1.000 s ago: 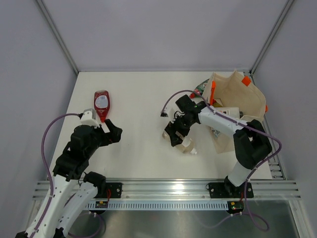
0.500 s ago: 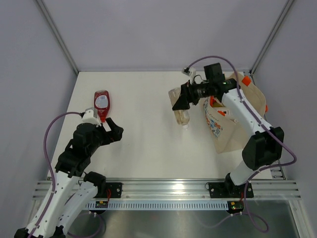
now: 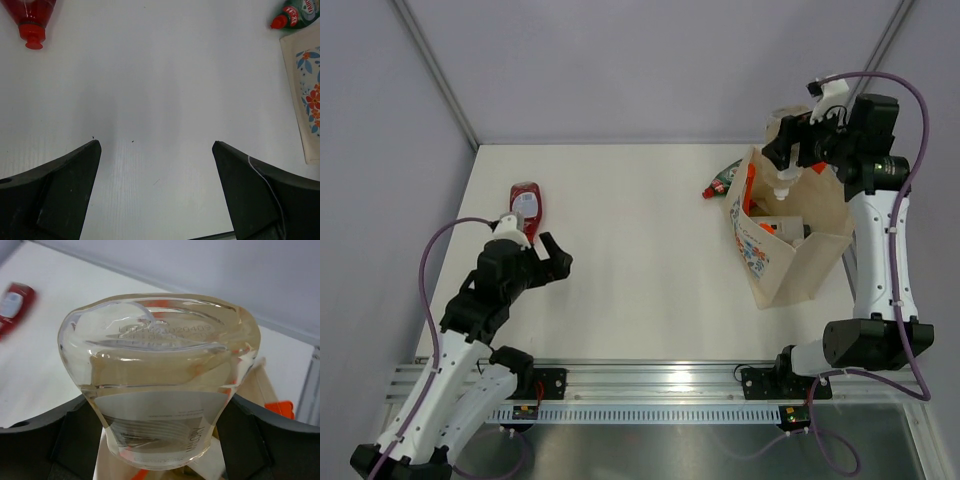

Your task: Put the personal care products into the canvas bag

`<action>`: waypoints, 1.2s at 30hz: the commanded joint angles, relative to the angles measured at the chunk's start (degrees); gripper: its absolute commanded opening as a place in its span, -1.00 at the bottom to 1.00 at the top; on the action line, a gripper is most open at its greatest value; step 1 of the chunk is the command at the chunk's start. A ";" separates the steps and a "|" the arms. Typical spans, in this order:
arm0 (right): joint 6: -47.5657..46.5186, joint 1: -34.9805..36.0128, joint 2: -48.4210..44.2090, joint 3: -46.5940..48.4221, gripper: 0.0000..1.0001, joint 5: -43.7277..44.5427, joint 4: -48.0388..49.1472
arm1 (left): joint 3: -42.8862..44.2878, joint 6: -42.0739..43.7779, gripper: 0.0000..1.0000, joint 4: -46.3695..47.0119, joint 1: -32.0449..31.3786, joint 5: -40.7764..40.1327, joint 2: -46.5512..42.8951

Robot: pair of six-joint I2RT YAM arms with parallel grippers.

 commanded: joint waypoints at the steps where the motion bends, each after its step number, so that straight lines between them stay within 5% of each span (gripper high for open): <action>1: -8.06 1.06 -2.62 -7.51 -1.00 13.16 2.45 | 2.44 1.65 0.98 2.72 0.59 -1.68 2.87; 6: -11.85 1.06 -4.65 -14.56 -0.31 15.72 0.96 | 4.90 2.00 0.98 1.93 3.30 -2.04 10.06; 10: -12.82 1.06 -3.60 -13.42 0.81 16.07 -3.86 | 6.22 3.58 0.98 4.82 6.39 3.04 15.78; 11: -12.91 1.06 -3.77 -12.46 0.96 16.07 -4.57 | 6.40 4.98 0.98 6.05 6.74 8.63 17.10; 16: -13.26 0.62 -5.96 -9.47 0.99 14.59 -8.97 | 11.13 7.98 0.98 15.98 5.69 23.79 31.04; 22: -15.36 -1.31 -7.72 -6.21 0.99 6.34 -16.34 | 24.31 11.49 0.98 16.86 -3.36 22.84 46.89; 25: -17.04 -1.67 -10.70 -8.14 0.99 -5.60 -18.90 | 32.39 12.72 0.98 19.85 -7.31 23.28 55.76; 30: -17.83 -1.67 -18.61 -18.32 0.97 -23.01 -17.33 | 53.79 18.17 0.84 19.87 -14.08 20.83 76.37; 34: -16.42 -1.76 -21.87 -23.52 0.96 -23.13 -13.82 | 77.32 18.88 0.75 11.96 -16.63 13.80 93.95; 36: -15.73 -1.84 -22.58 -25.28 0.96 -22.69 -12.33 | 86.43 17.83 0.52 9.76 -17.42 12.56 100.23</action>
